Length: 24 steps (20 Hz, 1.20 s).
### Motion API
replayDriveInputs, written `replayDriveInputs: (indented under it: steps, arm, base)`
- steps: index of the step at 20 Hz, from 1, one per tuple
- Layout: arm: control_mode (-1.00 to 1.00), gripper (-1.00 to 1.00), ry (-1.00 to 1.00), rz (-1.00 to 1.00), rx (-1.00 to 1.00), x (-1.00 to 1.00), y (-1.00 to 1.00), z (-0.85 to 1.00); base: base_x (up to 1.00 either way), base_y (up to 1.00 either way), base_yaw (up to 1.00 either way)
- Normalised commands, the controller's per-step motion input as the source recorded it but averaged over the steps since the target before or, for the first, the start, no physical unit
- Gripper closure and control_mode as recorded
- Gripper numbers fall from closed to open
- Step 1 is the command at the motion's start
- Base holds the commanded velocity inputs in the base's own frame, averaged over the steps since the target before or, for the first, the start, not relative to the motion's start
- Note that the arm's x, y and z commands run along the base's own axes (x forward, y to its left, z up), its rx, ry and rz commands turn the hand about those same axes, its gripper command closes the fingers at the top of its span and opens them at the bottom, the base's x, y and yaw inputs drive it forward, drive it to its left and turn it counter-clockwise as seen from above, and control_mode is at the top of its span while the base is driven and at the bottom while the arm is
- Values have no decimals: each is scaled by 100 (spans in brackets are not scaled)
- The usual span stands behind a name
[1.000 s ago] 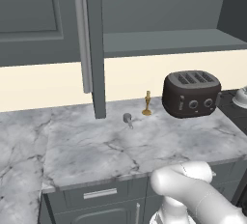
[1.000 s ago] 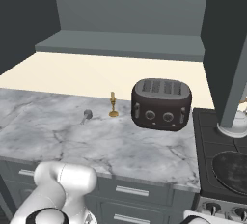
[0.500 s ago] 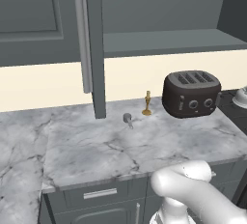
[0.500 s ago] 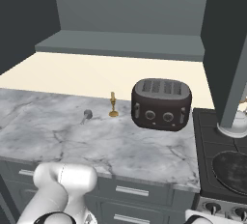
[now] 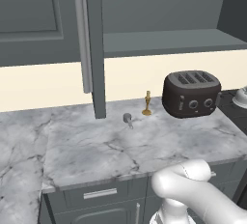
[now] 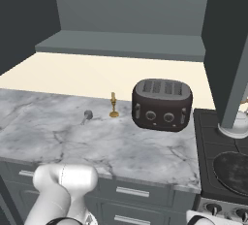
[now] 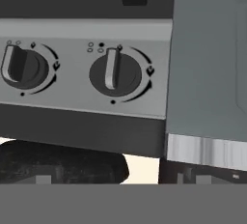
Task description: Pick the pan from the cabinet and place it on the stove. Then turn on the stove burner for the pan.
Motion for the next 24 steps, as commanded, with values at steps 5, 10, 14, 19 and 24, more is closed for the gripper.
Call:
replayDriveInputs:
  steps: [5, 10, 14, 19, 24]
  arm:
    - [-100, -100, 0, 0, 0, 13, -12, -24]
    - [-100, -100, 0, 0, 0, 12, -9, -23]
    - [-100, -100, 0, 0, 0, 15, -3, -23]
    - [-100, -100, 0, 0, 0, 10, 0, -16]
    - [-100, -100, -1, 0, 0, 6, 0, -18]
  base:
    - [0, 0, 0]
    - [0, 0, 0]
    - [0, 0, 0]
    - [0, 0, 0]
    - [0, 0, 0]
